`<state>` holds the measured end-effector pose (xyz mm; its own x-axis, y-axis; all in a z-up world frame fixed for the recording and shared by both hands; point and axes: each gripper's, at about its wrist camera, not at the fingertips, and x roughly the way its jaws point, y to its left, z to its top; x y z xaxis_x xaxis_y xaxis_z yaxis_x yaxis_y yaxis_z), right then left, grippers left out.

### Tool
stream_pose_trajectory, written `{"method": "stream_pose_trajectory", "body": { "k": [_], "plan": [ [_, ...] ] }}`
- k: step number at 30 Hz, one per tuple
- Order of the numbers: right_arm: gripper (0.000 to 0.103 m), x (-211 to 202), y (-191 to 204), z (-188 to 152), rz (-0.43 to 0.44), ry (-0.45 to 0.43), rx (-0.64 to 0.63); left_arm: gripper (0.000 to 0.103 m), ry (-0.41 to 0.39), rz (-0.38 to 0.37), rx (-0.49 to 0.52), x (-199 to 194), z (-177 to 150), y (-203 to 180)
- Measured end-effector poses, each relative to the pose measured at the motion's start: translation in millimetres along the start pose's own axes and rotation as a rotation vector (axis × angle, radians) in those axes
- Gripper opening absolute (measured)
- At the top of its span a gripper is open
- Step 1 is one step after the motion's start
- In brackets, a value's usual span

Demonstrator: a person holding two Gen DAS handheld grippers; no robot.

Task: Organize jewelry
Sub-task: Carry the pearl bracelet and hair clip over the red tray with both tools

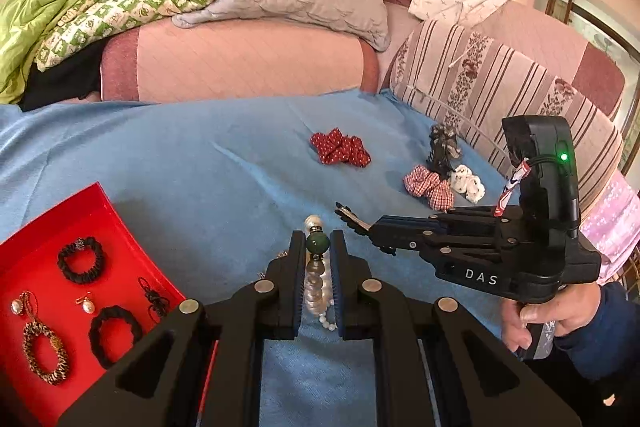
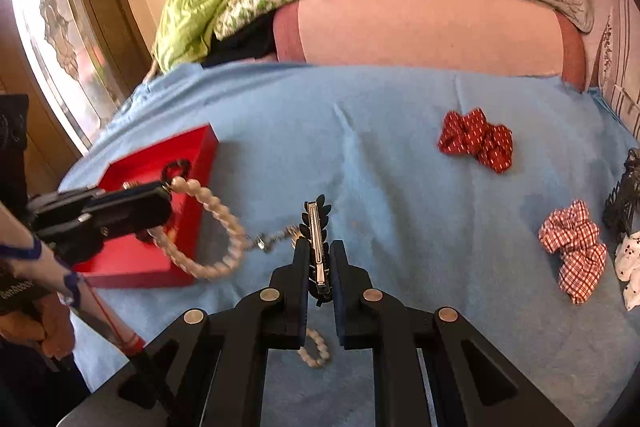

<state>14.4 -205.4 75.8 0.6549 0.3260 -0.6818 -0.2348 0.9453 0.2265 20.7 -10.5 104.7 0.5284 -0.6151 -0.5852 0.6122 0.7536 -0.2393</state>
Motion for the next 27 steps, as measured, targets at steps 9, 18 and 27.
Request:
{"method": "stream_pose_trajectory", "body": {
  "k": [9, 18, 27],
  "plan": [
    [0.011, 4.0, 27.7, 12.4, 0.048, -0.037, -0.011, 0.011, -0.043, 0.051, -0.019, -21.5, 2.3, 18.2],
    [0.011, 21.3, 74.0, 20.3, 0.121, -0.040, -0.053, 0.011, -0.067, 0.122, -0.071, -58.1, -10.4, 59.4],
    [0.011, 56.3, 134.3, 11.2, 0.209, 0.026, -0.118, 0.011, -0.043, 0.191, -0.147, -87.8, -36.0, 108.9]
  ]
}}
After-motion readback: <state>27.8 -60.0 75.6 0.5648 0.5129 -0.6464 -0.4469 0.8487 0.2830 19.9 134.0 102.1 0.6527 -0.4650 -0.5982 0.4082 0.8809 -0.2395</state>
